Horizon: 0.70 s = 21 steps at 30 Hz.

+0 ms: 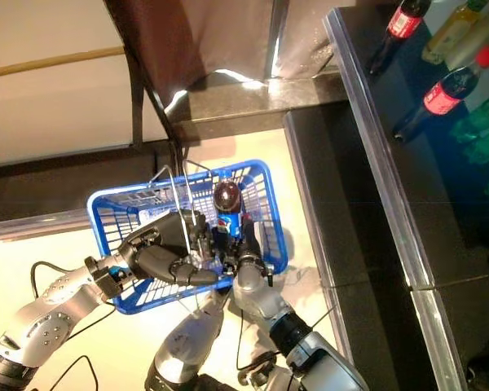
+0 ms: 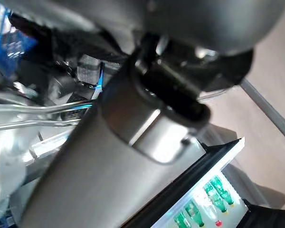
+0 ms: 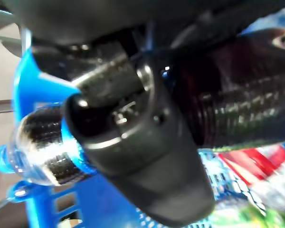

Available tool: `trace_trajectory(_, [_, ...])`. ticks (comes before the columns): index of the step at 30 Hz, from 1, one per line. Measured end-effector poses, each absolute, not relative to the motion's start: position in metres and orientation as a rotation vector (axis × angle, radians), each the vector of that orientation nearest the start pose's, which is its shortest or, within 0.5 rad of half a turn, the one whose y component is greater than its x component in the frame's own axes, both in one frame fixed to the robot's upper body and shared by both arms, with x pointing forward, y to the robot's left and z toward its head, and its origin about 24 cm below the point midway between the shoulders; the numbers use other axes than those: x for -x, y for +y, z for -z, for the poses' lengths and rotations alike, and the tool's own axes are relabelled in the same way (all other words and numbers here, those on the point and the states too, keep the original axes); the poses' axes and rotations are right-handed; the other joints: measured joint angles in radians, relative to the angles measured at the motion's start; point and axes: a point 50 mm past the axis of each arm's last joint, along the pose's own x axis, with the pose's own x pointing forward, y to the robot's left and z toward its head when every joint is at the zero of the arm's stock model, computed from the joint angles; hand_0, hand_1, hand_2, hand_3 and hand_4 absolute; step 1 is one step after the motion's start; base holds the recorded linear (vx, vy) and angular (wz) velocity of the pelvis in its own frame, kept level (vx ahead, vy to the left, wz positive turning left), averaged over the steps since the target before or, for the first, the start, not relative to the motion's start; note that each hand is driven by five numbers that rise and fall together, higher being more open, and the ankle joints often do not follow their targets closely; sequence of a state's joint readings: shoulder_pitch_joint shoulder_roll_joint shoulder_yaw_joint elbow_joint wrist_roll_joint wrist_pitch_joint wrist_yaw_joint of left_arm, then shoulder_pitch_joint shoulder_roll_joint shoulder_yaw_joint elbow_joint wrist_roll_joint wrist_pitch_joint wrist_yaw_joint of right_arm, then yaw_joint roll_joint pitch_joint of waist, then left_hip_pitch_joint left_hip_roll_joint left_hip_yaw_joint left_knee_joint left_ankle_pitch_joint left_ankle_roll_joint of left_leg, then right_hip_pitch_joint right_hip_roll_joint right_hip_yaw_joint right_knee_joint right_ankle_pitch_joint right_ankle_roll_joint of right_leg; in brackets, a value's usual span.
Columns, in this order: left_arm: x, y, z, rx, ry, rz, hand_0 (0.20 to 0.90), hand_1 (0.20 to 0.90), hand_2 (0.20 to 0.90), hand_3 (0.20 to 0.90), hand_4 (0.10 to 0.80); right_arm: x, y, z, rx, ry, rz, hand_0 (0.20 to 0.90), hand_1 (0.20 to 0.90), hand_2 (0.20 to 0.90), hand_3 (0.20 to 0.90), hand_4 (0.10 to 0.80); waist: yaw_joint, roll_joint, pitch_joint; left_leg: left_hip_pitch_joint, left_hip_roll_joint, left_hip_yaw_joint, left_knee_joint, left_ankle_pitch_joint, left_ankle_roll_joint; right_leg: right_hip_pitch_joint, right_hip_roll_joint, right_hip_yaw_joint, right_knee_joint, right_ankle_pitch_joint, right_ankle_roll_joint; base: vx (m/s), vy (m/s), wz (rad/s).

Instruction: Pick up the drink and place into the basket.

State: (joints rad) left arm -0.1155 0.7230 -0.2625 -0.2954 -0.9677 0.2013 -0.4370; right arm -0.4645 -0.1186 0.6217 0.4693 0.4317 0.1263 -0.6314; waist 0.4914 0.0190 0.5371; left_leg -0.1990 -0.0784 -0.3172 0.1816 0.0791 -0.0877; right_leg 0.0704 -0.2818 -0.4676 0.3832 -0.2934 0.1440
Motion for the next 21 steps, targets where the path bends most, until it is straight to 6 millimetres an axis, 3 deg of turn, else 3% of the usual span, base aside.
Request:
trace_trajectory(7, [-0.239, 0.148, -0.116, 0.234, 0.052, 0.924, 0.300, 0.300, 0.300, 0.200, 0.100, -0.299, -0.059, -0.010, 0.185, 0.299, 0.002, 0.300, 0.300, 0.300, 0.200, 0.100, -0.001, -0.003, -0.001, -0.004, 0.002, 0.000, 0.004, 0.000, -0.001, -0.012, 0.000, 0.006, 0.016, -0.006, -0.002, -0.003, -0.010, -0.02])
trace_trajectory(15, [-0.238, 0.146, -0.115, 0.241, 0.052, 0.929, 0.300, 0.300, 0.300, 0.200, 0.100, -0.291, -0.048, 0.003, 0.279, 0.323, -0.145, 0.300, 0.300, 0.300, 0.200, 0.100, 0.001, -0.008, -0.004, -0.014, 0.004, 0.000, -0.001, 0.003, -0.005, -0.024, 0.000, 0.005, 0.014, -0.008, 0.001, 0.000, 0.000, 0.00])
trace_trajectory(21, [-0.236, 0.142, -0.108, 0.219, 0.084, 0.934, 0.300, 0.300, 0.300, 0.200, 0.100, -0.292, -0.045, 0.014, 0.237, 0.390, -0.170, 0.300, 0.300, 0.300, 0.200, 0.100, 0.000, -0.009, -0.005, -0.014, 0.003, -0.008, -0.002, 0.005, -0.007, -0.022, 0.005, -0.003, 0.018, -0.013, -0.005, 0.013, -0.016, 0.02])
